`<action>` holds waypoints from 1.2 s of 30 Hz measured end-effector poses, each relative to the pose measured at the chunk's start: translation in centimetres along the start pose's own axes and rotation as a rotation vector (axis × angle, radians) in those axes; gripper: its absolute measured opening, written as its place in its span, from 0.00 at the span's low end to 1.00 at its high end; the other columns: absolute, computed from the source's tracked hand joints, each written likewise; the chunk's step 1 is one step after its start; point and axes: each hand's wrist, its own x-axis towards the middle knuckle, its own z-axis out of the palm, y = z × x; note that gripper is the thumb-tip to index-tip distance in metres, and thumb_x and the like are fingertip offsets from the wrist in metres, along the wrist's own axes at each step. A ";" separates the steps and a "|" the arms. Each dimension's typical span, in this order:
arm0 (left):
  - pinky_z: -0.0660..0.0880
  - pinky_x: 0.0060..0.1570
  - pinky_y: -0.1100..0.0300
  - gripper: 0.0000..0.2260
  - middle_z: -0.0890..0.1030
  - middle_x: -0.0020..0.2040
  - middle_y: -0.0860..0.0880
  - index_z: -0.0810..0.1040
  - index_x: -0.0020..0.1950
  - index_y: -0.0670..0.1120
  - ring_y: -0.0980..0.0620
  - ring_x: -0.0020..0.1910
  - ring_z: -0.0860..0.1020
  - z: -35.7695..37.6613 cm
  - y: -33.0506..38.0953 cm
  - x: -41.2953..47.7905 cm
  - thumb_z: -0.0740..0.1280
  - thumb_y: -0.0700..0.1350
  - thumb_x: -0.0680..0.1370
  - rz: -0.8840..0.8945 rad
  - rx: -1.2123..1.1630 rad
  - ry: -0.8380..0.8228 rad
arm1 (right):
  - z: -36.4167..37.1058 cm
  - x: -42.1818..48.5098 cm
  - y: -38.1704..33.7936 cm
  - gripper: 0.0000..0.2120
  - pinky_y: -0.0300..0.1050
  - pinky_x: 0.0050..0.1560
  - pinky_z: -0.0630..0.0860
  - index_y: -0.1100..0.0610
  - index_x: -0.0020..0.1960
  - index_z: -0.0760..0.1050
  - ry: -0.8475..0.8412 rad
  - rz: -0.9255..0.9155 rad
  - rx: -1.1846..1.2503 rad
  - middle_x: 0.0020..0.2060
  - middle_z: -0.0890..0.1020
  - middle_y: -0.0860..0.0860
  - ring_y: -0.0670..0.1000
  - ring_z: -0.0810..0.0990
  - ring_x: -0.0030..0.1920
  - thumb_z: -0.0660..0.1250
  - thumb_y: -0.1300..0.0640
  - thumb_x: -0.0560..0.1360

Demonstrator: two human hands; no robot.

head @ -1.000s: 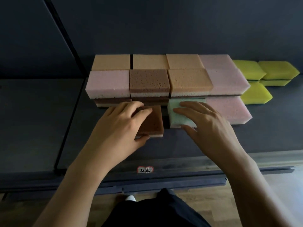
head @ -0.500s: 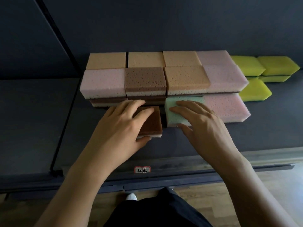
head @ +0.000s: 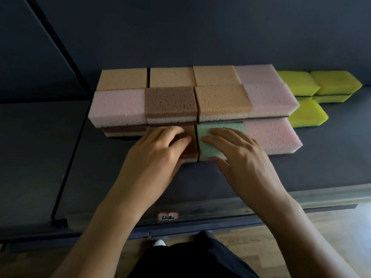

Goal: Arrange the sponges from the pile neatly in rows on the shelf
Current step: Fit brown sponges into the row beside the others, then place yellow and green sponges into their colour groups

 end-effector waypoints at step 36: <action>0.76 0.48 0.54 0.14 0.78 0.58 0.52 0.79 0.61 0.48 0.50 0.53 0.79 -7.1 -4.4 -15.8 0.67 0.50 0.77 -0.581 0.178 0.174 | 4.1 3.4 -14.7 0.17 0.55 0.51 0.79 0.55 0.64 0.76 -0.070 -0.450 0.401 0.60 0.79 0.50 0.54 0.79 0.57 0.67 0.54 0.76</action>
